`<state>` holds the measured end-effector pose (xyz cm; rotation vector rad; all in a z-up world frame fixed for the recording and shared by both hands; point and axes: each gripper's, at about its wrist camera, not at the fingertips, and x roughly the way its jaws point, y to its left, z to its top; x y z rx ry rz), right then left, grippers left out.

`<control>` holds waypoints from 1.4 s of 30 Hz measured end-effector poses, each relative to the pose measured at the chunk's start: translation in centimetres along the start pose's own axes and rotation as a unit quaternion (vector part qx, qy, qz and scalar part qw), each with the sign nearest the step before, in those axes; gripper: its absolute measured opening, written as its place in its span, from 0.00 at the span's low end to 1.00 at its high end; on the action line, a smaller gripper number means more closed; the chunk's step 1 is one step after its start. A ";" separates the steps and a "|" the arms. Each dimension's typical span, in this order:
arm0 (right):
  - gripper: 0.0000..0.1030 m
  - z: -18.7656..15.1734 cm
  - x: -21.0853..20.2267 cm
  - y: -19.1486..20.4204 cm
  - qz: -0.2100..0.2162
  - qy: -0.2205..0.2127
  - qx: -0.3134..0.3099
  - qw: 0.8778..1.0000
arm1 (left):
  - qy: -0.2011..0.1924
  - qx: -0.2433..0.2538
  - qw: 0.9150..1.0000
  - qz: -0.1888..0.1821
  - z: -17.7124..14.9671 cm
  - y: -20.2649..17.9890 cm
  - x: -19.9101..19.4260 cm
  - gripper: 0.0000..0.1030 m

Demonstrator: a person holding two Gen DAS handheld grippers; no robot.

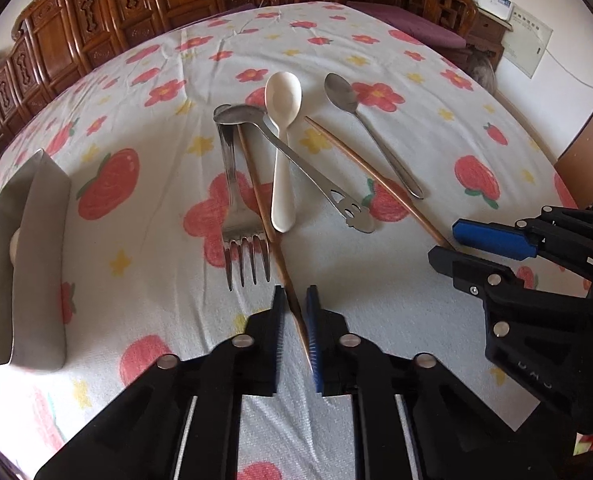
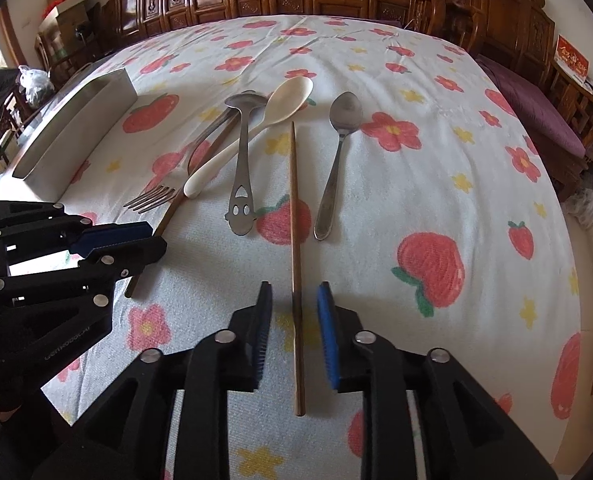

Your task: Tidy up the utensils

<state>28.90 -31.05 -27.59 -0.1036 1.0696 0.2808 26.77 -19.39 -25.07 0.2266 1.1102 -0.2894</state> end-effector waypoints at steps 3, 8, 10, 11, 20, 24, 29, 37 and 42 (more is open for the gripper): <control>0.31 0.0 0.0 0.2 -0.001 0.000 -0.002 1.000 | 0.006 -0.003 1.000 0.000 -0.2 0.4 -0.1 0.04; 0.34 0.1 0.1 0.3 -0.005 -0.003 0.001 1.000 | 0.002 0.000 1.000 -0.009 -1.3 1.3 -1.3 0.04; 0.34 0.1 0.1 0.2 -0.006 -0.005 0.003 1.000 | -0.006 0.002 1.000 -0.010 -1.9 1.6 -2.1 0.04; 0.34 0.1 0.1 0.2 -0.006 -0.006 0.005 1.000 | -0.010 0.001 1.000 -0.012 -2.1 1.8 -2.6 0.04; 0.34 0.1 0.1 -0.2 -0.012 -0.017 0.015 1.000 | -0.043 -0.009 0.999 -0.031 -3.5 2.8 -6.2 0.04; 0.10 0.1 0.2 -0.1 -0.021 -0.014 0.008 1.000 | -0.055 -0.008 0.998 -0.030 -4.0 3.0 -7.2 0.04; 0.06 0.3 0.1 -0.2 -0.005 -0.001 0.015 1.000 | -0.073 -0.017 0.997 -0.029 -4.2 4.1 -8.6 0.04; 0.06 1.1 -1.8 0.6 0.015 -0.022 0.015 1.000 | -0.102 -0.031 0.994 -0.018 -4.0 6.4 -10.9 0.04; 0.06 1.4 -2.9 0.9 0.023 -0.035 0.015 0.999 | -0.115 -0.043 0.992 -0.010 -3.8 8.1 -12.0 0.04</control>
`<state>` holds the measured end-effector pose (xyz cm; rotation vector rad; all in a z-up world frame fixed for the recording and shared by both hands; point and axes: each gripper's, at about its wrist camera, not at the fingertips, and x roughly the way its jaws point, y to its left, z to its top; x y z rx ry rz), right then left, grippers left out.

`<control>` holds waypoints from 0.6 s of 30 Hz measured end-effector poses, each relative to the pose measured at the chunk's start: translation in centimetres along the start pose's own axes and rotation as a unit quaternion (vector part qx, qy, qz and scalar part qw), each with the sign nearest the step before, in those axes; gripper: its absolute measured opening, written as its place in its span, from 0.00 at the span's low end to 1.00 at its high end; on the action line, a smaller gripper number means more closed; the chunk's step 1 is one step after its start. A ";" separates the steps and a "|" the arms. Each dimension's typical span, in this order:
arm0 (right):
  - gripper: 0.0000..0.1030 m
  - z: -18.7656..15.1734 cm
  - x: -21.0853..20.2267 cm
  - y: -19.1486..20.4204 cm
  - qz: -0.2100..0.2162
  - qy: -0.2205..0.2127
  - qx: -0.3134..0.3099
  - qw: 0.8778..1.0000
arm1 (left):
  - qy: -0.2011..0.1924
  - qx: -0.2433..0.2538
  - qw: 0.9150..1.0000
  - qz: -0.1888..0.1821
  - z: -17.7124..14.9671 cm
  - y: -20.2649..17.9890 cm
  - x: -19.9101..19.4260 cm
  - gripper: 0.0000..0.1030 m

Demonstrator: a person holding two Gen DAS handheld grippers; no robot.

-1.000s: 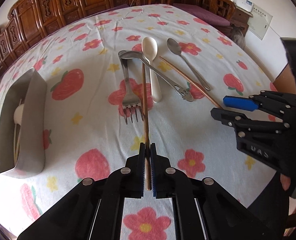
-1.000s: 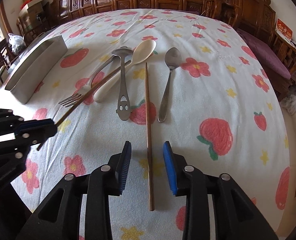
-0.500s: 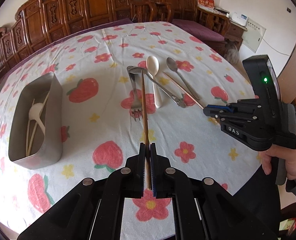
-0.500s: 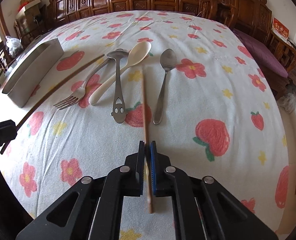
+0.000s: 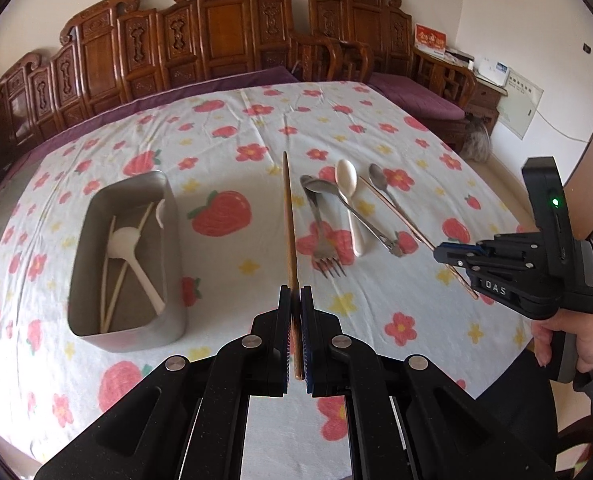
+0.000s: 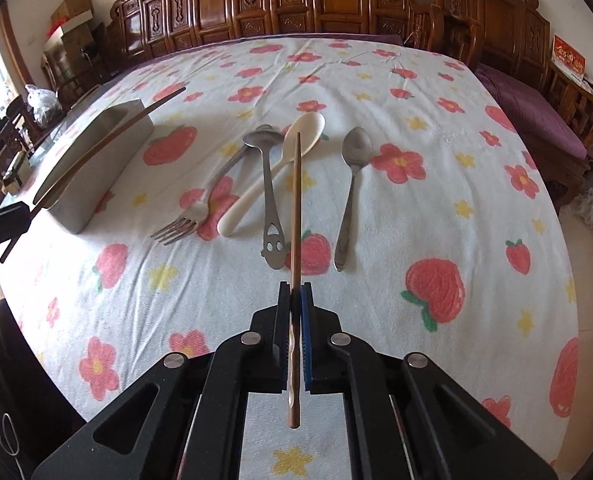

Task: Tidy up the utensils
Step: 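Carry the chopstick into the box and open the left tool while the right tool carries its chopstick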

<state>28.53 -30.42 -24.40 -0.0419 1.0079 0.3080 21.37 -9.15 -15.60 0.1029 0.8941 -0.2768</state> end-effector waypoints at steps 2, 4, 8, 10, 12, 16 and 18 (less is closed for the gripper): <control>0.06 0.2 -0.4 0.2 0.004 -0.006 -0.001 1.000 | -0.005 -0.004 1.000 0.006 0.1 0.8 -0.4 0.04; 0.06 0.3 -0.9 0.5 0.007 -0.011 -0.002 1.000 | -0.008 -0.012 1.000 0.011 0.2 1.9 -0.7 0.04; 0.06 0.4 -1.6 1.1 0.015 -0.021 -0.005 1.000 | -0.013 -0.021 0.999 0.023 0.4 3.6 -1.1 0.04; 0.06 0.4 -1.7 1.4 0.017 -0.021 -0.006 1.000 | -0.015 -0.025 0.999 0.030 0.5 4.6 -1.2 0.04; 0.06 0.4 -1.7 1.6 0.019 -0.021 -0.007 1.000 | -0.019 -0.030 0.999 0.034 0.6 5.5 -1.3 0.04; 0.06 0.5 -2.3 2.4 0.031 -0.028 -0.009 0.999 | -0.020 -0.043 0.998 0.048 0.6 7.7 -1.3 0.04; 0.06 0.6 -2.8 3.0 0.037 -0.034 -0.011 0.999 | -0.019 -0.049 0.997 0.056 0.5 8.8 -1.2 0.04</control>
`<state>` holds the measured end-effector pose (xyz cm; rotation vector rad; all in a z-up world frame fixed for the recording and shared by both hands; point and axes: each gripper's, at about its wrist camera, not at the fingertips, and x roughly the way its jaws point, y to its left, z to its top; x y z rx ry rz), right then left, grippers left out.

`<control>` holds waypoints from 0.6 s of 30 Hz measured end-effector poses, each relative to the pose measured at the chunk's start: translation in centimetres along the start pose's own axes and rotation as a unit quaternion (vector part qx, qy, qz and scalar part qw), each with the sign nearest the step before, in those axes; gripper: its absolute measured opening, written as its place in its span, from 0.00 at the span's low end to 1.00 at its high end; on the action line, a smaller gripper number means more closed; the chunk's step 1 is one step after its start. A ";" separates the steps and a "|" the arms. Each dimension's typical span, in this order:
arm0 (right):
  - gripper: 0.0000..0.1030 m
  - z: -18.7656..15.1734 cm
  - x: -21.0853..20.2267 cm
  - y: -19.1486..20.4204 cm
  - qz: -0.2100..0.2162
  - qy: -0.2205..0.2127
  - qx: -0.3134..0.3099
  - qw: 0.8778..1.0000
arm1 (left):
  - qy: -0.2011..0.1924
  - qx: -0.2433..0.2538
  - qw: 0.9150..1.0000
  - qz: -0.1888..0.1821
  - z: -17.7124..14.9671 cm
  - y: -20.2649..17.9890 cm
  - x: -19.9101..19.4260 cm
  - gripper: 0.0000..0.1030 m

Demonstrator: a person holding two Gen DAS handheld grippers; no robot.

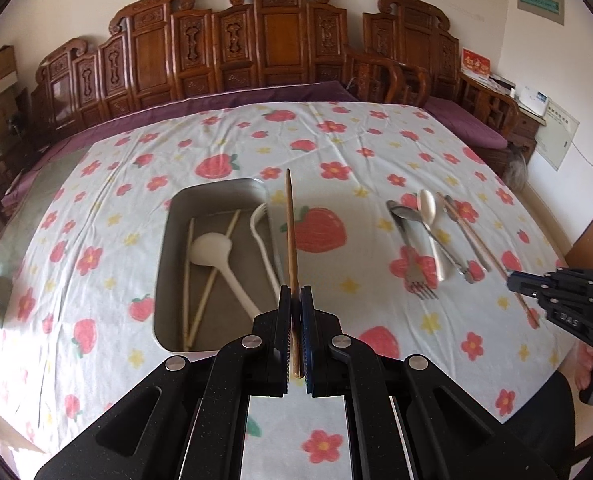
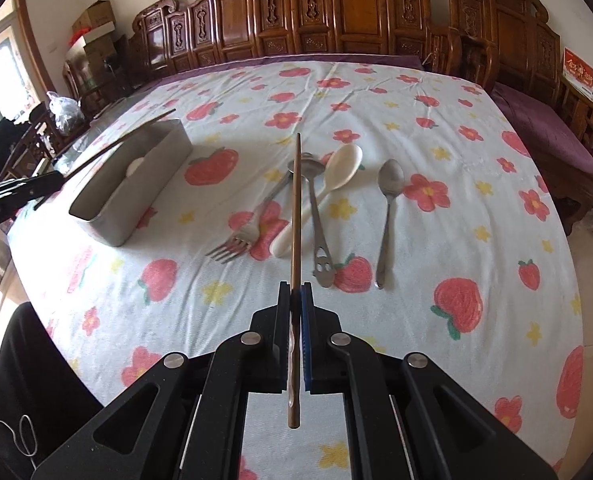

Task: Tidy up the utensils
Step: 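Carry the chopstick into the box and open the left tool while the right tool carries its chopstick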

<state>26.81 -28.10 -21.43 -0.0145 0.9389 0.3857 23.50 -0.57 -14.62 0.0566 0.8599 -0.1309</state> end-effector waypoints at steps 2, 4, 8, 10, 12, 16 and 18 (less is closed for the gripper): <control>0.06 0.3 -0.5 0.7 0.006 -0.006 -0.003 1.000 | 0.002 -0.005 1.000 0.006 -0.1 1.0 0.2 0.04; 0.06 0.8 -1.1 1.8 0.013 -0.014 -0.011 1.000 | 0.004 -0.014 1.000 0.012 -0.2 2.3 0.6 0.04; 0.06 1.8 -1.6 4.2 0.022 -0.021 -0.032 0.999 | 0.007 -0.029 0.999 0.020 -0.3 4.1 1.2 0.04; 0.06 2.5 -1.5 5.4 0.027 -0.022 -0.039 0.999 | 0.009 -0.034 0.999 0.024 -0.1 5.1 1.5 0.04; 0.06 3.0 -1.2 6.5 0.032 -0.022 -0.044 0.998 | 0.013 -0.039 0.999 0.027 0.0 5.8 2.1 0.04; 0.06 3.9 -0.7 8.8 0.042 -0.023 -0.054 0.997 | 0.025 -0.047 0.998 0.033 0.0 7.0 3.4 0.04; 0.06 4.2 -0.6 9.8 0.044 -0.023 -0.061 0.997 | 0.032 -0.052 0.998 0.031 0.1 7.5 4.1 0.04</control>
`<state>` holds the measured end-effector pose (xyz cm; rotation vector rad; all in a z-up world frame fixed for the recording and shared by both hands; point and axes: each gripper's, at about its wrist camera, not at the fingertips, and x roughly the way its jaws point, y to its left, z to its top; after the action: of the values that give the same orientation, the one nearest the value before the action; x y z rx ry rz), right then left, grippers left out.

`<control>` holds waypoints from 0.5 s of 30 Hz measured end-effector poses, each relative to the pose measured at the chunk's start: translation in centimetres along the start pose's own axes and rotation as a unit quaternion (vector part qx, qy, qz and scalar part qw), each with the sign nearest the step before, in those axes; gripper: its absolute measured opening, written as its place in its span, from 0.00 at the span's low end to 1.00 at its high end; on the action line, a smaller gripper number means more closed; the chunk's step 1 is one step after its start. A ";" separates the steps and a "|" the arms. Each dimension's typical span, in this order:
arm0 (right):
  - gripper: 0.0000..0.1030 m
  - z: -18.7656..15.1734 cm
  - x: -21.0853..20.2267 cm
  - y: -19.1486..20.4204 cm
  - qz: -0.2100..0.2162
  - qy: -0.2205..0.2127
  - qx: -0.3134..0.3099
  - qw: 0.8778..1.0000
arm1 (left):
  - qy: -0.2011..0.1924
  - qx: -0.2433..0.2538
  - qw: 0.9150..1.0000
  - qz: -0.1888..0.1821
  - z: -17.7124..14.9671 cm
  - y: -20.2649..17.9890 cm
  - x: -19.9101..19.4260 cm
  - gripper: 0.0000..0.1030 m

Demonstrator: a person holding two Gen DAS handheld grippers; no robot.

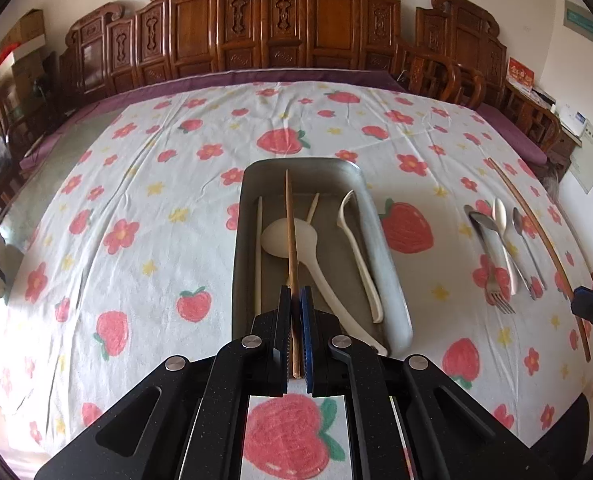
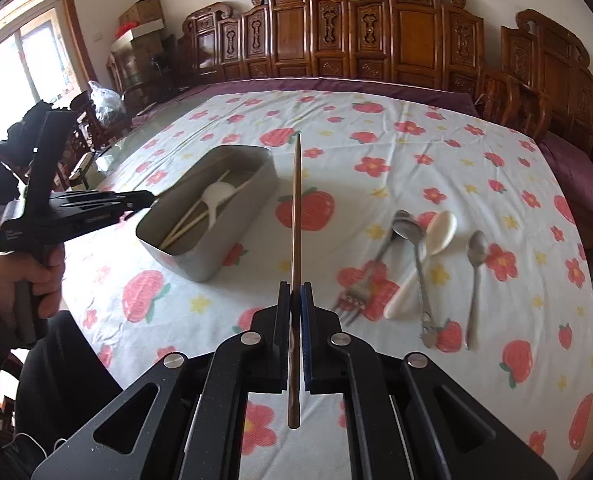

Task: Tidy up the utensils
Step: 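Carry the chopstick into the box and open the left tool while the right tool carries its chopstick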

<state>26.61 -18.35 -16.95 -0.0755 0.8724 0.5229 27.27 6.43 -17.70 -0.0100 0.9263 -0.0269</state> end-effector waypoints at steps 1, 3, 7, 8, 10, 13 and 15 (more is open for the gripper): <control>0.06 0.3 0.1 0.5 0.001 0.000 -0.004 1.000 | 0.003 -0.001 1.000 -0.001 0.2 0.2 0.4 0.04; 0.06 0.7 0.5 1.1 0.005 0.001 -0.007 1.000 | 0.004 0.000 1.000 0.000 0.4 0.3 0.8 0.04; 0.06 1.5 1.1 2.3 0.010 0.005 -0.011 1.000 | 0.007 0.001 1.000 -0.004 0.9 0.5 1.4 0.04; 0.06 1.6 1.3 2.4 0.011 0.007 -0.011 1.000 | 0.006 0.002 1.000 -0.005 1.0 0.5 1.5 0.04; 0.06 1.9 1.9 2.9 0.013 0.010 -0.013 1.000 | 0.004 0.005 1.000 -0.007 1.1 0.5 1.5 0.04; 0.06 2.2 2.5 3.4 0.017 0.014 -0.014 1.000 | 0.005 0.010 1.000 -0.012 1.2 0.5 1.4 0.04; 0.06 2.3 2.9 3.8 0.019 0.016 -0.014 1.000 | 0.009 0.010 1.000 -0.016 1.2 0.5 1.4 0.04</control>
<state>28.01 -13.26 -17.05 -0.0928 0.8984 0.5710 29.05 6.94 -18.11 -0.0058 0.9432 -0.0661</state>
